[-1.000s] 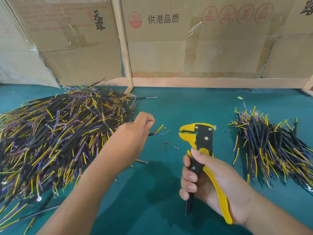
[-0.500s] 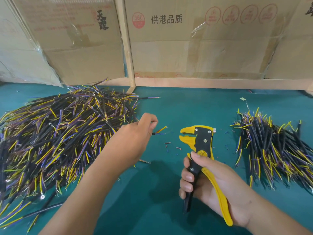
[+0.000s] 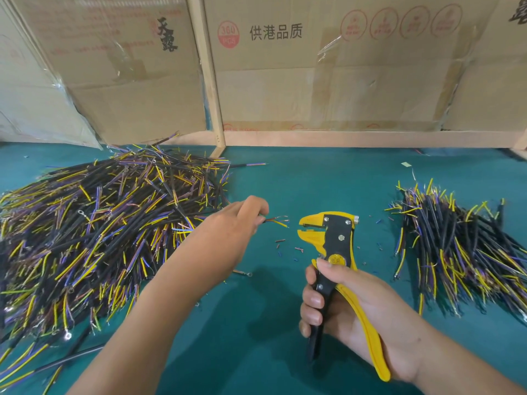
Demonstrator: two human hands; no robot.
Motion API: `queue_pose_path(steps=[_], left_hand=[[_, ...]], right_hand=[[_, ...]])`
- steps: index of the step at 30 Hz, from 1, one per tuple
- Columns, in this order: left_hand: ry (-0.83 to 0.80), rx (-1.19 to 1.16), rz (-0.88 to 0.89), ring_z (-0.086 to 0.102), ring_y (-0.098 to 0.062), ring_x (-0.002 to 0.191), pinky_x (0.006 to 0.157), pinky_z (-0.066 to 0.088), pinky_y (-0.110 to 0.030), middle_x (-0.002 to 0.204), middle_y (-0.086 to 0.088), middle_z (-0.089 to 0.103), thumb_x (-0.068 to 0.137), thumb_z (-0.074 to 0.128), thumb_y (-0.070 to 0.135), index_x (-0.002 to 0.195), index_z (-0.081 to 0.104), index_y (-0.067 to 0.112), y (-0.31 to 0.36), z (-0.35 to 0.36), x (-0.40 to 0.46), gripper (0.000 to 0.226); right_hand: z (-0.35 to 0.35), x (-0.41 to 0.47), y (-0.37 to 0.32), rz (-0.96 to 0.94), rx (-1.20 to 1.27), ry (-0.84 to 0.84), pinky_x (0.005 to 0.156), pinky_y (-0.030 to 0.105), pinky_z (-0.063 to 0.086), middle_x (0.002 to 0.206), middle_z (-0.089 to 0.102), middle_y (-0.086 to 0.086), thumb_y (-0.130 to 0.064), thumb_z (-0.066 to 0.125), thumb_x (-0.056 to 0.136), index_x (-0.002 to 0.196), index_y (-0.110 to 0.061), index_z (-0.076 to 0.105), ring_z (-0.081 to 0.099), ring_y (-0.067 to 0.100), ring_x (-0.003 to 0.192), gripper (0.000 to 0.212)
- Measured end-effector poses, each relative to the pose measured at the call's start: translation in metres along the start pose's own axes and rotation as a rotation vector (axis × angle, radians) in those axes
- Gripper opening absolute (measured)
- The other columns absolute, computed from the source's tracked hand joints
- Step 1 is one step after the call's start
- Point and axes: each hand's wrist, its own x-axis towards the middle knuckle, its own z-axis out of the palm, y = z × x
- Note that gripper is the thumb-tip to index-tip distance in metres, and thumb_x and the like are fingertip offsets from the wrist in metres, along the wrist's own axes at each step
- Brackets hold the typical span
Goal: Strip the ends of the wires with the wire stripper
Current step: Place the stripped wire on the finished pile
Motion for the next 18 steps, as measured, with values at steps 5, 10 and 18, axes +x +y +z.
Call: queue_pose_path(steps=[5,10,18], left_hand=[[0.001,0.022,-0.005,0.037,-0.011,0.072,0.064,0.021,-0.024,0.084,0.007,0.046,0.105,0.041,0.019,0.108,0.041,0.024,0.0009,-0.0004,-0.0002,0.006],[-0.034,0.017,-0.012,0.044,-0.002,0.074,0.063,0.020,-0.026,0.082,0.011,0.038,0.106,0.039,0.020,0.113,0.046,0.015,0.0049,-0.0013,0.0007,0.011],[-0.101,0.057,-0.083,0.049,-0.017,0.066,0.062,0.032,-0.033,0.084,0.002,0.055,0.107,0.032,0.024,0.113,0.041,0.020,0.0062,-0.0018,0.0008,0.011]], right_hand=[[-0.0023,0.0007,0.0016,0.005,-0.004,0.003,0.066,0.048,0.050,0.069,0.048,0.011,-0.036,0.083,0.082,0.085,-0.009,0.066,0.050,0.030,0.059,0.032],[-0.0028,0.0000,0.0016,0.006,0.005,-0.006,0.067,0.048,0.050,0.070,0.049,0.011,-0.036,0.082,0.084,0.087,-0.009,0.066,0.050,0.030,0.060,0.031],[0.0003,-0.0010,0.0012,0.003,-0.006,0.006,0.065,0.047,0.051,0.069,0.049,0.011,-0.036,0.086,0.079,0.085,-0.008,0.066,0.050,0.030,0.059,0.035]])
